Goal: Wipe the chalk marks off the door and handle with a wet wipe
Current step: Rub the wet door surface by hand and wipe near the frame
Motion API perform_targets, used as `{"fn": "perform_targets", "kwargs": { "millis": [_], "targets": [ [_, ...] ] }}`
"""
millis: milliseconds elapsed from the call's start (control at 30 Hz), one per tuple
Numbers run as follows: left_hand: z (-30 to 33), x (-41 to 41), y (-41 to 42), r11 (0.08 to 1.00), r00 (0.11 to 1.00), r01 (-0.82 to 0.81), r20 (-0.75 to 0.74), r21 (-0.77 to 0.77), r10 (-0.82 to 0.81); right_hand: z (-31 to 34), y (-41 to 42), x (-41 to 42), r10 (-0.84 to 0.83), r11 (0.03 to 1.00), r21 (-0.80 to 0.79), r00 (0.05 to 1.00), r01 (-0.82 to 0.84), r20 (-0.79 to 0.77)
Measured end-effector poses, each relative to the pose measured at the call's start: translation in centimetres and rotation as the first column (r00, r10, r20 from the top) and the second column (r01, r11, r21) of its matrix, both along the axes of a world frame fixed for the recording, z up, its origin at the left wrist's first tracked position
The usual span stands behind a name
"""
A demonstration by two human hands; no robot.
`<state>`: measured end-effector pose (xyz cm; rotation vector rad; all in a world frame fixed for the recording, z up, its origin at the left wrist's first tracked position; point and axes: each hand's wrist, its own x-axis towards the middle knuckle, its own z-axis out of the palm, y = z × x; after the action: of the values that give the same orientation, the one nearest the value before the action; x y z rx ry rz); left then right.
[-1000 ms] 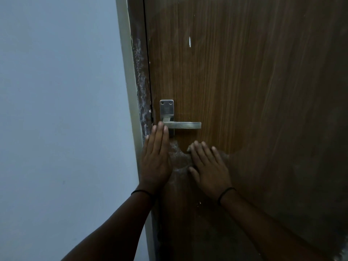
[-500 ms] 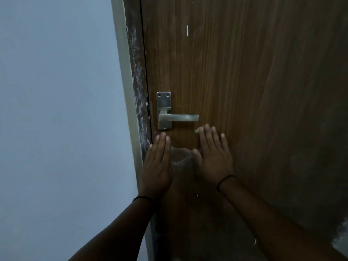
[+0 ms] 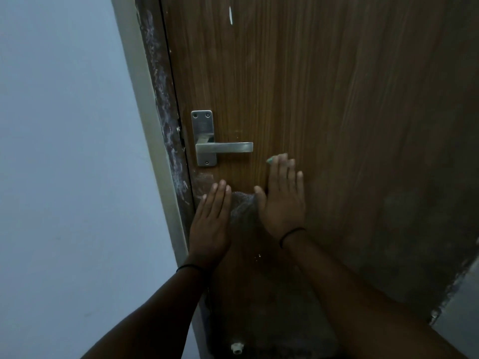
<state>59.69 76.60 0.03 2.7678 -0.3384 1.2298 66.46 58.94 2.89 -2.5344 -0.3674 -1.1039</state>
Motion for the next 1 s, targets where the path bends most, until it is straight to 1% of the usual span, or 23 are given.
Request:
{"fn": "perform_targets", "kwargs": {
  "millis": [67,100,133,167,233,300,367,400,467,500,533,567,633,733,800,833,900,967,1000],
  "targets": [
    [-0.3,0.4,-0.3,1.000,1.000,-0.009,0.025,0.013,0.009,-2.1,0.1,-0.5,0.080,0.985,-0.151,0.996,-0.083,-0.026],
    [-0.3,0.6,-0.3,1.000,0.999,-0.013,0.035,0.011,0.012,-3.6,-0.6,-0.9,0.087,0.973,-0.211,0.995,-0.096,-0.051],
    [-0.1,0.7,-0.4,1.000,0.999,-0.013,0.038,0.002,0.013,-5.0,-1.8,-1.2,0.074,0.969,-0.230,0.994,-0.091,-0.079],
    [0.0,0.9,-0.5,1.000,0.999,-0.010,0.037,-0.005,0.010,-6.0,-3.0,-1.3,0.047,0.975,-0.214,0.994,-0.067,-0.099],
    [0.2,1.1,-0.9,1.000,1.000,0.007,0.030,-0.004,-0.007,-6.0,-4.9,-1.0,-0.035,0.992,-0.126,0.995,0.022,-0.098],
    [0.3,1.3,-1.5,1.000,1.000,0.019,0.019,0.002,-0.019,-3.9,-4.9,-0.3,-0.088,0.996,-0.002,0.994,0.088,-0.065],
    [0.3,1.5,-2.2,1.000,1.000,0.023,0.019,0.001,-0.023,-1.7,-3.5,0.4,-0.095,0.992,0.085,0.995,0.098,-0.031],
    [0.3,1.6,-2.3,1.000,1.000,0.016,0.017,0.002,-0.016,-1.4,-2.6,0.4,-0.060,0.996,0.070,0.998,0.061,-0.016],
    [0.3,1.7,-2.5,1.000,1.000,0.002,0.007,0.008,-0.002,-3.1,-1.8,-0.2,0.033,0.997,-0.069,0.999,-0.035,-0.024],
    [0.2,1.7,-2.5,1.000,1.000,-0.002,0.002,0.013,0.002,-4.5,-2.0,-0.6,0.050,0.988,-0.144,0.998,-0.056,-0.044],
    [0.1,1.7,-2.5,1.000,1.000,0.000,-0.001,0.015,0.000,-5.9,-2.8,-1.0,0.049,0.982,-0.180,0.996,-0.061,-0.069],
    [-0.1,1.6,-2.4,1.000,1.000,0.002,-0.004,0.015,-0.002,-6.8,-4.0,-1.2,0.037,0.984,-0.171,0.995,-0.053,-0.097],
    [-0.5,1.4,-2.1,1.000,1.000,0.005,-0.012,0.020,-0.004,-6.7,-5.8,-1.0,-0.020,0.997,-0.074,0.994,0.012,-0.109],
    [-1.4,1.1,-2.0,1.000,0.999,0.004,-0.032,0.002,-0.004,-2.7,-5.5,0.0,-0.099,0.991,0.082,0.994,0.103,-0.050],
    [-1.6,1.0,-2.1,1.000,1.000,0.009,-0.024,0.004,-0.009,-0.5,-3.6,0.4,-0.080,0.990,0.114,0.997,0.080,-0.005],
    [-1.5,1.0,-2.1,1.000,1.000,0.013,-0.014,0.009,-0.013,-0.1,-2.6,0.4,-0.040,0.995,0.091,0.999,0.039,0.010],
    [-1.1,1.0,-2.1,1.000,1.000,0.020,-0.005,0.008,-0.020,-1.1,-1.7,-0.1,0.042,0.999,-0.008,0.999,-0.042,-0.012],
    [-0.6,1.0,-2.0,0.999,0.999,0.036,0.001,-0.001,-0.036,-3.3,-2.9,-0.6,0.044,0.991,-0.126,0.998,-0.050,-0.054],
    [-0.4,1.0,-1.8,0.999,0.999,0.049,0.000,-0.005,-0.049,-4.0,-4.2,-0.8,0.023,0.989,-0.145,0.997,-0.034,-0.074]
  ]
}}
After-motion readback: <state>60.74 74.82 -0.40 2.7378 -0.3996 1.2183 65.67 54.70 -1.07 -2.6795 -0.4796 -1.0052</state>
